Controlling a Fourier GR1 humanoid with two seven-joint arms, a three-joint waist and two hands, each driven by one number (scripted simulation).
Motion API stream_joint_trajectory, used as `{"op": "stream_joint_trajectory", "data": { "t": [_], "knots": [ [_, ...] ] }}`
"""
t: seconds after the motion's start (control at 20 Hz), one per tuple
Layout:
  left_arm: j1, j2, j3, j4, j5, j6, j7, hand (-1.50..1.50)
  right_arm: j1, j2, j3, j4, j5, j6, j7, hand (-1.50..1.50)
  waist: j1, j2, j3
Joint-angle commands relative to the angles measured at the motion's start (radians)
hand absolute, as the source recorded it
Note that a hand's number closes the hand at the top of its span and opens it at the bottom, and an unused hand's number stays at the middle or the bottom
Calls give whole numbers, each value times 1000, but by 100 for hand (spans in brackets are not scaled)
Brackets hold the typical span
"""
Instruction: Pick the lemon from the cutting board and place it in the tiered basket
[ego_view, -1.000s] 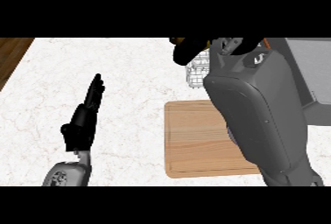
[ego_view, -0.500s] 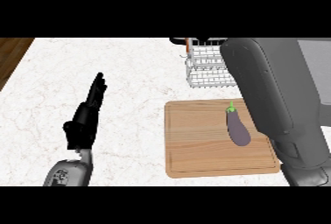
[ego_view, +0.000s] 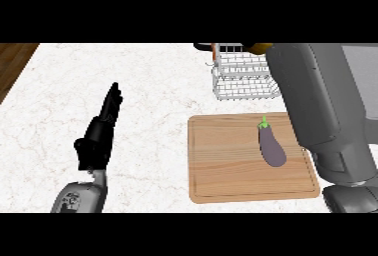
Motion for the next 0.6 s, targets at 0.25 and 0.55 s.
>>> {"op": "stream_joint_trajectory", "data": {
  "t": [0.25,0.55],
  "knots": [
    [-12,-1,17,43,8,0,-34,0,-3,-23,-176,33,-150,-201,-101,-150,-1,1,0],
    [15,4,7,-28,-6,8,21,0,52,-38,-211,-160,-137,-301,26,-150,-17,-8,0]
  ]
}}
